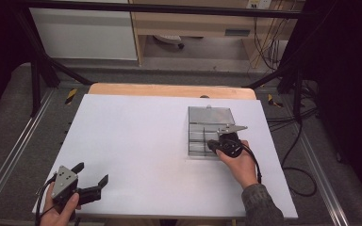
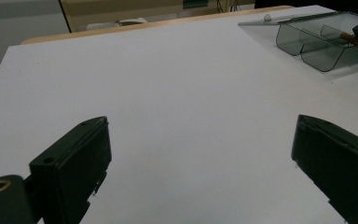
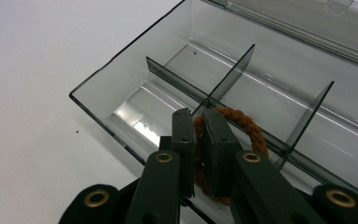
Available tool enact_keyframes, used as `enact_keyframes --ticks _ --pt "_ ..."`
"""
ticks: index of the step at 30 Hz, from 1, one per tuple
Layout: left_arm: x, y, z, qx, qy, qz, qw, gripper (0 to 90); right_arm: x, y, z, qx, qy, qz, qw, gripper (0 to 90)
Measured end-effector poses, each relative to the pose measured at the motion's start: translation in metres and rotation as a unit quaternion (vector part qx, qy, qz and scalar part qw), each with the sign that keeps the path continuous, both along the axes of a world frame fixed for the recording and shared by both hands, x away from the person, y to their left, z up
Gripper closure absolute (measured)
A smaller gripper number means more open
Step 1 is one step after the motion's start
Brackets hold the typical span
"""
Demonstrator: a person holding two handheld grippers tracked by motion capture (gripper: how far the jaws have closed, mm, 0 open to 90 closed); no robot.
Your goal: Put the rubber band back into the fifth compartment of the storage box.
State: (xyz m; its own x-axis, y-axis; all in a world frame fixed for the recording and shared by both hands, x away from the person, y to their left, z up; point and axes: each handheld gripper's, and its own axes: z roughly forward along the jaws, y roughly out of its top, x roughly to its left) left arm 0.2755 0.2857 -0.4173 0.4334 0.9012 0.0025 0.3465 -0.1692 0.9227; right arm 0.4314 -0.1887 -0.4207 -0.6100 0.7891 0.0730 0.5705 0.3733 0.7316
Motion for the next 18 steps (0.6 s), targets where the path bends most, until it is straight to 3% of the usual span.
enact_keyframes --ticks 18 --pt "0.0001 -0.0002 0.0 0.0 0.0 0.0 1.0 4.9 -0.0002 0.0011 -0.002 -0.003 0.002 -0.002 1.0 83.6"
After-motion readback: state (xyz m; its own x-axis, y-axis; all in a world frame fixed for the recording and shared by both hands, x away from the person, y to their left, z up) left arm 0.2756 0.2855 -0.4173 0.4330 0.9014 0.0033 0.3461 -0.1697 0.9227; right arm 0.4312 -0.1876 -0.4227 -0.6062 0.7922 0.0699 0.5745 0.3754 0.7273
